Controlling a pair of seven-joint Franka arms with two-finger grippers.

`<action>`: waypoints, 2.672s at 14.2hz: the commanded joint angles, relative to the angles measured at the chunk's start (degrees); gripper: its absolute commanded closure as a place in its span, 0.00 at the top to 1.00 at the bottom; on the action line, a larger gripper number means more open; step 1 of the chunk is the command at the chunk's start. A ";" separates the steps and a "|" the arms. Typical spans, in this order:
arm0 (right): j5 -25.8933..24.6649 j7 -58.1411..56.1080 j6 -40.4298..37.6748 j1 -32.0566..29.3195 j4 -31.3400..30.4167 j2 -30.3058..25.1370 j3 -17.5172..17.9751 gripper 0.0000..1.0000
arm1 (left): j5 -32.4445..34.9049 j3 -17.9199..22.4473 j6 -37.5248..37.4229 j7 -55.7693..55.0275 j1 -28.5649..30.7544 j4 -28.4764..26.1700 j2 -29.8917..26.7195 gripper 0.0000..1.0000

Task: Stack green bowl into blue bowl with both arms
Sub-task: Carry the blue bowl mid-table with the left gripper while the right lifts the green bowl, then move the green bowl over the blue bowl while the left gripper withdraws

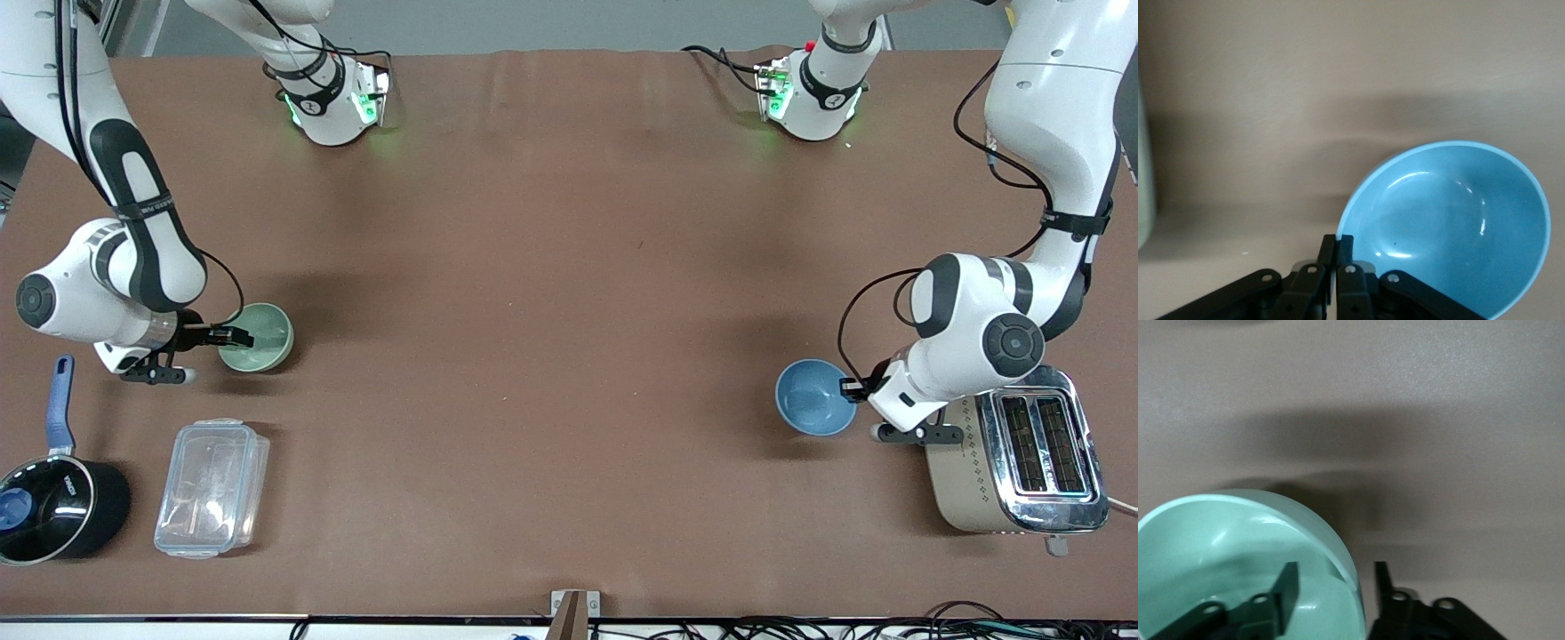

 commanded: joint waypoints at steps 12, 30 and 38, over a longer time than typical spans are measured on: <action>1.57 -1.58 -11.90 0.86 3.04 -9.66 -0.53 0.04 | 1.13 -13.46 -2.92 -33.47 -17.68 8.80 5.77 0.00; 1.57 50.27 -3.92 5.08 7.17 -10.82 32.16 0.00 | 5.95 0.51 -3.24 -44.40 -36.52 18.92 9.76 1.00; 0.96 57.23 6.10 9.56 7.17 -2.74 34.81 0.01 | 8.87 0.51 -18.83 -25.10 -17.11 20.07 -8.35 1.00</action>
